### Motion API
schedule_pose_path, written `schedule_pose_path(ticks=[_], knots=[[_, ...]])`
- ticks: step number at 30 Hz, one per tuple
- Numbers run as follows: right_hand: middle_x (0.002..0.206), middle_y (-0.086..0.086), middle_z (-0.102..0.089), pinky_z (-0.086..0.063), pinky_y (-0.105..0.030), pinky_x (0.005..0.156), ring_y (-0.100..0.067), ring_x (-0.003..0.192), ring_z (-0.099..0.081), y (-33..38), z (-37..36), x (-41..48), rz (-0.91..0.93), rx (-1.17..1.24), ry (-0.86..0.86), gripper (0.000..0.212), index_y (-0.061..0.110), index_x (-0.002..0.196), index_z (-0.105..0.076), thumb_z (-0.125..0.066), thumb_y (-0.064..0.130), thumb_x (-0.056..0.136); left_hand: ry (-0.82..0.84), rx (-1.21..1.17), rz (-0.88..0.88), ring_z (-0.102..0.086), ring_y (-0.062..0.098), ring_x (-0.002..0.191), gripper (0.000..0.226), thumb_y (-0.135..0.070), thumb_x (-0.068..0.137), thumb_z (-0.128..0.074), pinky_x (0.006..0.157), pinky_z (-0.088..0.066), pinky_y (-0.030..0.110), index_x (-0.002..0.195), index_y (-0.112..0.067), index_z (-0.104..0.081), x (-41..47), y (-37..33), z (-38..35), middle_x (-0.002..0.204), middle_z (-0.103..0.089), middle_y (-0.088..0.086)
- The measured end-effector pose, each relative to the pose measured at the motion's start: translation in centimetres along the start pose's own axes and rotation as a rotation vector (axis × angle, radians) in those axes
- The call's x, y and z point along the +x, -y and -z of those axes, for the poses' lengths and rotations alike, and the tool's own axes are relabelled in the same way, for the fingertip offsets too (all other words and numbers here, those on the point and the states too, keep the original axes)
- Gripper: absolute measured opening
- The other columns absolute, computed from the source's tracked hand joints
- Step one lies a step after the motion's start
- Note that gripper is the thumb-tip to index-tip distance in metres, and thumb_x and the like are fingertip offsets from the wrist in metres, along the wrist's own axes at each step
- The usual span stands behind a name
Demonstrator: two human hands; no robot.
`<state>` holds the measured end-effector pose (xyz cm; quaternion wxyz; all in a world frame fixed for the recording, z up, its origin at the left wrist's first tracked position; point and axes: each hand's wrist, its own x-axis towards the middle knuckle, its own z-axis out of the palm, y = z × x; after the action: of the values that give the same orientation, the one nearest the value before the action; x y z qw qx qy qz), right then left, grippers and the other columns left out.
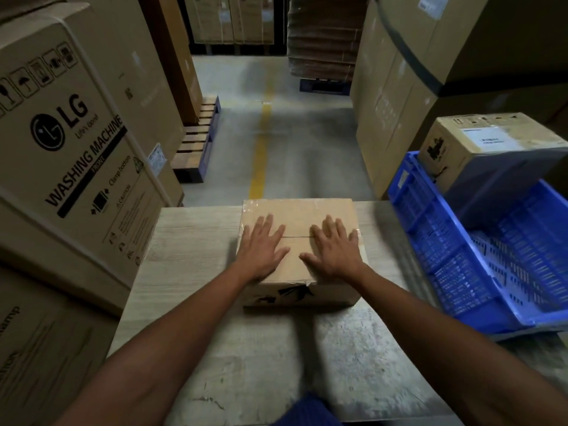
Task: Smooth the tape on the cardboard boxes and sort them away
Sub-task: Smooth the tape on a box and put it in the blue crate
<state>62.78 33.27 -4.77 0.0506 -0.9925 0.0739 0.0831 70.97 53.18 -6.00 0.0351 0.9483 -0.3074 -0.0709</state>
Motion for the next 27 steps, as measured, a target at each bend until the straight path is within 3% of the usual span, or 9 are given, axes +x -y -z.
schedule_pose_path(ticks=[3, 9, 11, 13, 16, 20, 23, 25, 27], knots=[[0.168, -0.017, 0.010, 0.002, -0.062, 0.120, -0.037, 0.154, 0.010, -0.6, -1.5, -0.5, -0.047, 0.026, 0.029, 0.089, 0.031, 0.161, -0.003, -0.012, 0.083, 0.090, 0.046, 0.026, 0.064, 0.012, 0.030, 0.154, 0.068, -0.066, 0.099, -0.018, 0.123, 0.001, 0.055, 0.159, -0.037, 0.000, 0.2, 0.3, -0.9, 0.166, 0.014, 0.009], [0.152, -0.015, -0.032, -0.029, -0.068, 0.106, -0.038, 0.138, -0.031, -0.4, 1.9, 2.0, -0.058, -0.084, 0.019, 0.090, 0.027, 0.145, -0.035, -0.029, 0.090, 0.081, -0.001, 0.084, 0.047, -0.023, 0.034, 0.142, 0.081, -0.074, 0.091, -0.034, 0.113, -0.026, 0.058, 0.156, -0.027, -0.020, 2.7, -0.3, 2.3, 0.156, -0.026, 0.015], [0.161, -0.014, -0.021, -0.019, -0.075, 0.107, -0.041, 0.146, -0.019, -0.6, 2.2, 3.2, -0.064, -0.101, 0.041, 0.094, 0.028, 0.152, -0.028, -0.027, 0.090, 0.081, -0.001, 0.035, 0.049, -0.010, 0.035, 0.149, 0.083, -0.073, 0.092, -0.034, 0.119, -0.015, 0.056, 0.158, -0.025, -0.016, 3.5, -0.2, 2.1, 0.162, -0.015, 0.017], [0.169, -0.009, 0.002, -0.007, -0.079, 0.110, -0.040, 0.154, 0.002, -0.8, 1.2, 3.5, -0.022, -0.105, 0.059, 0.096, 0.032, 0.160, -0.008, -0.014, 0.089, 0.083, 0.026, 0.003, 0.054, 0.016, 0.030, 0.152, 0.084, -0.074, 0.094, -0.025, 0.122, 0.003, 0.055, 0.159, -0.027, 0.001, 3.8, 0.1, 0.9, 0.166, 0.013, 0.014], [0.168, -0.004, 0.014, -0.002, -0.078, 0.111, -0.037, 0.154, 0.012, -1.2, -0.6, 3.4, 0.000, -0.060, 0.060, 0.094, 0.035, 0.160, 0.007, -0.002, 0.089, 0.083, 0.053, 0.011, 0.059, 0.022, 0.028, 0.151, 0.083, -0.073, 0.095, -0.017, 0.121, 0.008, 0.056, 0.159, -0.028, 0.010, 3.8, 0.5, -0.7, 0.165, 0.021, 0.012], [0.170, -0.003, 0.002, -0.004, -0.079, 0.109, -0.037, 0.154, 0.000, -1.6, 0.2, 4.0, 0.021, -0.078, 0.060, 0.091, 0.036, 0.160, -0.003, -0.009, 0.088, 0.085, 0.047, 0.046, 0.029, -0.002, 0.030, 0.154, 0.079, -0.073, 0.095, -0.025, 0.120, -0.009, 0.058, 0.160, -0.032, -0.005, 4.7, 0.9, 0.9, 0.167, -0.001, 0.012], [0.161, -0.006, -0.027, -0.020, -0.073, 0.112, -0.033, 0.147, -0.024, -2.1, 0.0, 2.7, 0.029, 0.014, -0.133, 0.074, 0.032, 0.149, -0.033, -0.024, 0.077, 0.092, -0.089, 0.067, 0.045, -0.029, 0.029, 0.139, 0.061, -0.062, 0.098, -0.035, 0.110, -0.029, 0.049, 0.151, -0.030, -0.034, 4.7, 1.4, 1.5, 0.155, -0.032, 0.012], [0.157, -0.008, -0.034, -0.028, -0.064, 0.113, -0.032, 0.144, -0.031, -2.5, -0.9, 1.7, -0.042, 0.096, -0.297, 0.062, 0.028, 0.140, -0.044, -0.036, 0.068, 0.095, -0.158, -0.030, 0.208, -0.025, 0.031, 0.142, 0.059, -0.057, 0.099, -0.039, 0.111, -0.028, 0.049, 0.150, -0.028, -0.037, 3.8, 1.5, 0.8, 0.158, -0.027, 0.014], [0.163, -0.014, -0.022, -0.027, -0.060, 0.114, -0.037, 0.148, -0.023, -2.5, -1.3, 1.9, -0.149, 0.167, -0.319, 0.067, 0.025, 0.147, -0.038, -0.046, 0.066, 0.094, -0.184, -0.191, 0.437, -0.021, 0.036, 0.145, 0.068, -0.060, 0.097, -0.044, 0.112, -0.029, 0.054, 0.155, -0.027, -0.029, 3.1, 1.7, 0.2, 0.161, -0.019, 0.018]])
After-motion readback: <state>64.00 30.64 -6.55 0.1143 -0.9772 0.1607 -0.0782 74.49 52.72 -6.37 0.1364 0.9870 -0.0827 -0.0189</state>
